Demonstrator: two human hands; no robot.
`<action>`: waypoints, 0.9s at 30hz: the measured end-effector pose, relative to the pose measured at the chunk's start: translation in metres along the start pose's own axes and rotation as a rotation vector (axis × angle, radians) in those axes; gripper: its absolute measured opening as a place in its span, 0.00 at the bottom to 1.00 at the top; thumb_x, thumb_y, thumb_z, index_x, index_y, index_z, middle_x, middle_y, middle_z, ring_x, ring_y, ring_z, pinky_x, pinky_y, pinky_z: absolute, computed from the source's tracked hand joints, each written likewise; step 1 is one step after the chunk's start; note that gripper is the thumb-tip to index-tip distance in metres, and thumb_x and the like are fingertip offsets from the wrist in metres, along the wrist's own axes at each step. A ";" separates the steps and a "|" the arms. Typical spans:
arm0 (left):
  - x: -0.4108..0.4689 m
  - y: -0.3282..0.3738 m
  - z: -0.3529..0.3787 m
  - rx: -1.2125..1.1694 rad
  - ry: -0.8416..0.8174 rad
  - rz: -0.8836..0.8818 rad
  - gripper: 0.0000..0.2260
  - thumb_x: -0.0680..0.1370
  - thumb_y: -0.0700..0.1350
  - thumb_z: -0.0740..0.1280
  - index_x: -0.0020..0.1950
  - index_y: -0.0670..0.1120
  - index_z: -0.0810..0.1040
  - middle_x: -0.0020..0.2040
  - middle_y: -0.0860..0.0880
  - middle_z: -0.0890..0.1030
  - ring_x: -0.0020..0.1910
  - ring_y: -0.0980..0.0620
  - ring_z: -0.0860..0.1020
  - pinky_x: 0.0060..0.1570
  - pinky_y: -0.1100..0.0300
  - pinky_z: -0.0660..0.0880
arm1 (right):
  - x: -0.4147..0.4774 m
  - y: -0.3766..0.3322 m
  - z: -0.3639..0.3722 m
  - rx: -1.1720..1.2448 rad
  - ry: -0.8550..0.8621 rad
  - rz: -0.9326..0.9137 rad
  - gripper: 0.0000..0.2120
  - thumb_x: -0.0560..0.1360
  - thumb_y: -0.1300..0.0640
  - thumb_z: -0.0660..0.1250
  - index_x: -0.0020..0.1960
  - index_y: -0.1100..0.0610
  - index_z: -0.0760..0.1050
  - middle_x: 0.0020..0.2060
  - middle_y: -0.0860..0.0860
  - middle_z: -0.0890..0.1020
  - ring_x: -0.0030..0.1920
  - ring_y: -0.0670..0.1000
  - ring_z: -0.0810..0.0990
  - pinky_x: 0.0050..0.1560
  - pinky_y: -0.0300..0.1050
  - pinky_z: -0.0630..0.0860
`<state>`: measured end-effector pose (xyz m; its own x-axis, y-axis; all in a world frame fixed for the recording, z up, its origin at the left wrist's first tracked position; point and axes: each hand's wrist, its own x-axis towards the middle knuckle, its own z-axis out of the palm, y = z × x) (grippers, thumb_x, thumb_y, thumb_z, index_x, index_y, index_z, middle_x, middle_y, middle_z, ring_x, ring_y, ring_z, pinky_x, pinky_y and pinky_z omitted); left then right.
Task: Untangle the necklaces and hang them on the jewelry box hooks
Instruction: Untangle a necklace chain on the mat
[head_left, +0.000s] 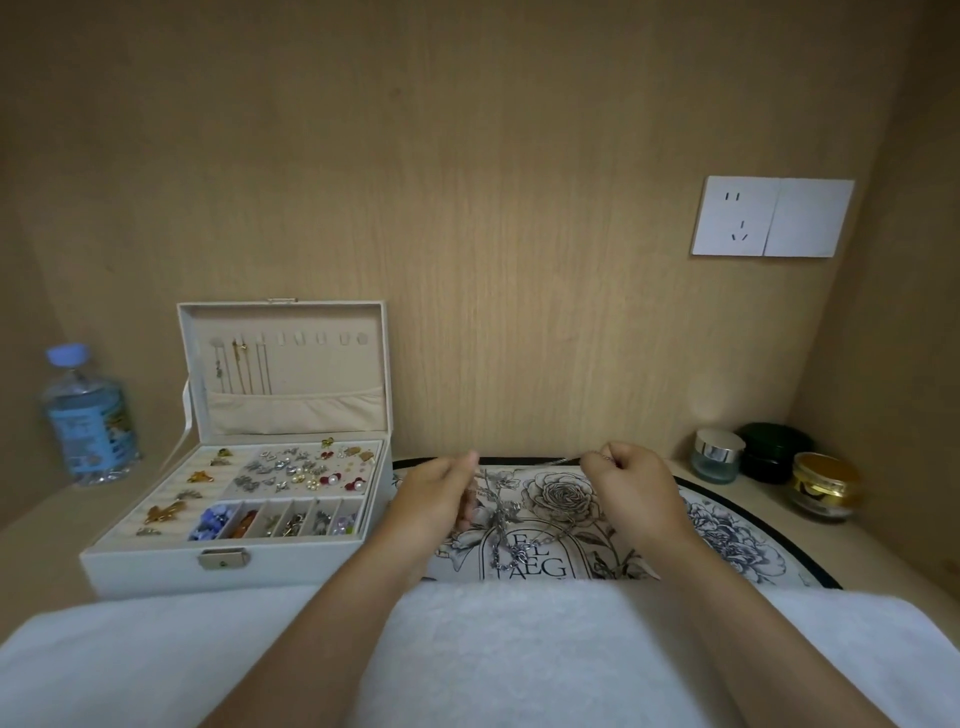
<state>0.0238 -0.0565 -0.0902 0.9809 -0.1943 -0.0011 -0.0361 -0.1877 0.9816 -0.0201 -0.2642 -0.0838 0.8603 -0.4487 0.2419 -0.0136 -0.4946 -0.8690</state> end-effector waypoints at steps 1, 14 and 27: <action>0.002 0.002 0.001 -0.160 -0.035 -0.053 0.16 0.83 0.50 0.60 0.38 0.44 0.73 0.33 0.48 0.75 0.31 0.52 0.73 0.36 0.59 0.72 | 0.001 0.000 -0.002 0.020 0.024 0.007 0.12 0.70 0.53 0.63 0.31 0.52 0.64 0.26 0.47 0.68 0.31 0.51 0.68 0.37 0.47 0.65; -0.013 0.023 0.000 -0.485 -0.273 0.134 0.06 0.81 0.42 0.61 0.50 0.43 0.78 0.35 0.50 0.74 0.34 0.54 0.73 0.33 0.64 0.71 | -0.010 0.004 0.009 -0.118 -0.247 -0.057 0.06 0.76 0.54 0.64 0.40 0.51 0.74 0.34 0.44 0.79 0.37 0.48 0.77 0.44 0.47 0.73; -0.010 0.025 -0.007 -0.284 -0.180 0.223 0.10 0.79 0.36 0.59 0.38 0.40 0.73 0.29 0.46 0.73 0.33 0.48 0.73 0.37 0.56 0.67 | -0.025 -0.021 0.028 0.419 -0.404 -0.141 0.03 0.75 0.65 0.73 0.44 0.60 0.84 0.33 0.50 0.85 0.36 0.45 0.81 0.43 0.36 0.77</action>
<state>0.0140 -0.0525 -0.0639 0.9050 -0.3706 0.2088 -0.1650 0.1465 0.9754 -0.0271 -0.2218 -0.0831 0.9660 -0.0413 0.2550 0.2459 -0.1564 -0.9566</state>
